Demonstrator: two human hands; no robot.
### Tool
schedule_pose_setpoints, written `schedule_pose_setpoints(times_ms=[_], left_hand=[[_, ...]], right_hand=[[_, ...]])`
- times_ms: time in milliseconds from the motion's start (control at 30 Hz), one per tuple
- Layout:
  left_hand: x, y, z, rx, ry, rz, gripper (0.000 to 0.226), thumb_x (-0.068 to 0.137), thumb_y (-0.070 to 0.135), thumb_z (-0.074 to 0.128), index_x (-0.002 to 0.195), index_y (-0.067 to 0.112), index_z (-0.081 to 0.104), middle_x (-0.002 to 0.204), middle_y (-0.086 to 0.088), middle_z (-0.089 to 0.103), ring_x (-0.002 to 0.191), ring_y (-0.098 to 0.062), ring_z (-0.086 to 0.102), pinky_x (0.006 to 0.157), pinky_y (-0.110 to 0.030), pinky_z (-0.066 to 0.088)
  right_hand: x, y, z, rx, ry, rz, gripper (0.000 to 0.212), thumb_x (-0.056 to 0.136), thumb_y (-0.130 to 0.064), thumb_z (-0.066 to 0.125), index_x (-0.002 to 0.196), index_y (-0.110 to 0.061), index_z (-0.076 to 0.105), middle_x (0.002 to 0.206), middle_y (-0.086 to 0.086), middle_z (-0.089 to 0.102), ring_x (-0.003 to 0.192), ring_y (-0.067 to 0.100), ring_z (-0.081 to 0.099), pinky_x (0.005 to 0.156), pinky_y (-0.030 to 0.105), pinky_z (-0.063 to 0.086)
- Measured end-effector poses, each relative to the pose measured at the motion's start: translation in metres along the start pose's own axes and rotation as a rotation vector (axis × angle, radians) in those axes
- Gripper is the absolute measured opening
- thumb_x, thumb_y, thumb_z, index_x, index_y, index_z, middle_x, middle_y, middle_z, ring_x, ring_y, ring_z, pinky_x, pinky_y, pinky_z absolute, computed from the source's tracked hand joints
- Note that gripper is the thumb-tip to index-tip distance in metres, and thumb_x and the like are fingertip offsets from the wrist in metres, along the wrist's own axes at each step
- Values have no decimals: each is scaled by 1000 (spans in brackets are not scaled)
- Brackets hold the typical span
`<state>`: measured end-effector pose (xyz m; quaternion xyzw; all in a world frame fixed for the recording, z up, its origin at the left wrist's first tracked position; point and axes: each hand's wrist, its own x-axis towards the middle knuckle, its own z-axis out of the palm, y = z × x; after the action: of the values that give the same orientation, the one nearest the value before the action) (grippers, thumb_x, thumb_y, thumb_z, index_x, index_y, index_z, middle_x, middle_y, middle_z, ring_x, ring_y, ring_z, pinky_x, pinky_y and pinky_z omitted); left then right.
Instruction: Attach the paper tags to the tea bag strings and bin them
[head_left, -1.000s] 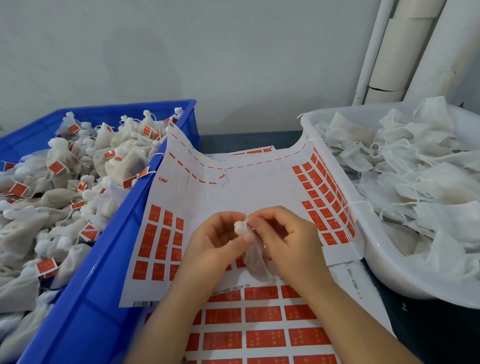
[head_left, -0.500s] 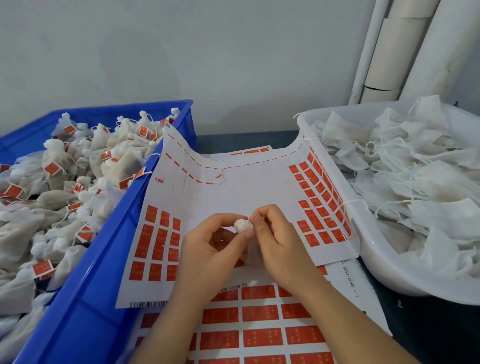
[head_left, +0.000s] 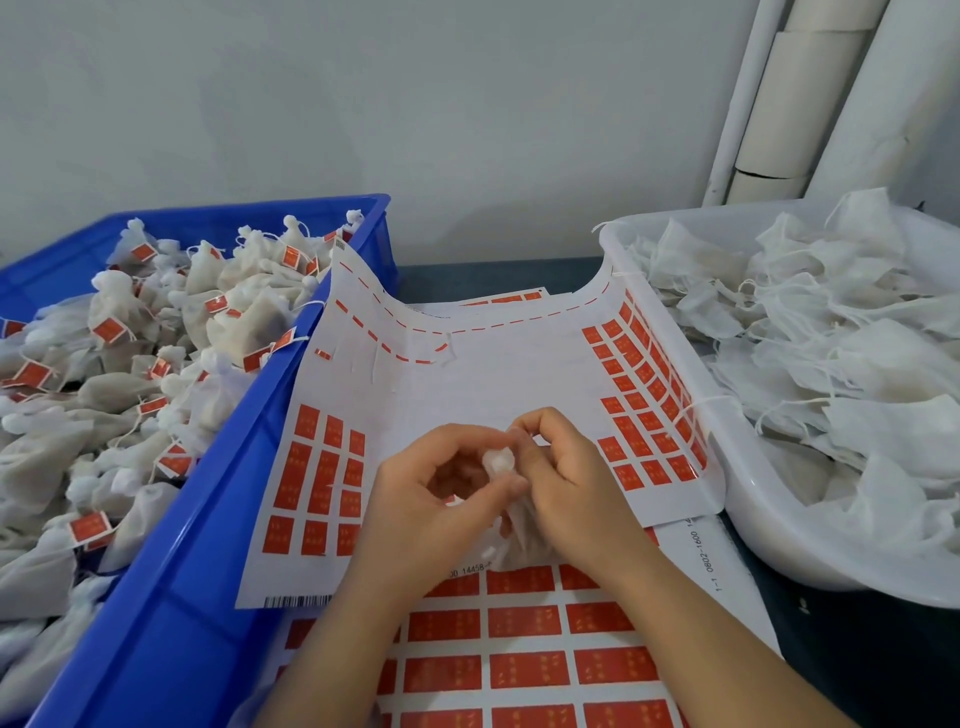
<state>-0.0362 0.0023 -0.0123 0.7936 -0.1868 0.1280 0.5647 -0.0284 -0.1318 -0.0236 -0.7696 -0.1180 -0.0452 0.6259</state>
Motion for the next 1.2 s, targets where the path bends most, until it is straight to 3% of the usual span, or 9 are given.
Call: schedule_pose_setpoints(times_ms=[167,433,600,867,1067,1200], left_hand=[[3,2,-1,-148,52,-79,8,73,19,67,81,20,64,73,8,67,61,-8,66,54,-13,51],[3,-1,-4,-232,49,-133,5,74,20,64,77,19,67,71,5,69,64,-15,68,57,-17,53],[3,-1,-4,-194,59,-158,29,82,-3,62,74,24,70,70,4,70,62,-15,68,56,-16,53],[3,2,-3,-185,22,-254,24,81,4,64,66,22,69,62,-2,68,50,-16,64,50,-18,51],[5,0,-6,-203,-140,-343,27,82,2,61,64,20,70,56,-7,64,46,-17,60,50,-22,52],[6,0,-6,-243,-212,-411,34,84,-3,56,61,19,69,55,-9,62,44,-18,58,47,-22,50]], right_hand=[[0,-2,-1,-16,43,-31,11,95,-32,42,87,-33,49,74,-12,57,69,-4,57,59,8,45],[1,-2,-2,-25,99,-37,10,94,-35,39,88,-33,47,75,-13,56,72,-6,57,62,9,47],[-1,-2,1,-56,120,-54,10,94,-35,38,91,-30,46,76,-12,56,72,-5,57,60,8,46],[-2,-2,4,-74,191,-68,9,92,-38,38,85,-35,43,70,-8,60,67,1,59,57,12,48],[-1,-1,5,-76,206,-94,9,91,-37,40,83,-34,44,58,-23,58,62,-3,59,57,7,45],[0,-1,5,-95,229,-100,13,94,-28,44,82,-29,46,55,-13,56,57,2,57,57,12,46]])
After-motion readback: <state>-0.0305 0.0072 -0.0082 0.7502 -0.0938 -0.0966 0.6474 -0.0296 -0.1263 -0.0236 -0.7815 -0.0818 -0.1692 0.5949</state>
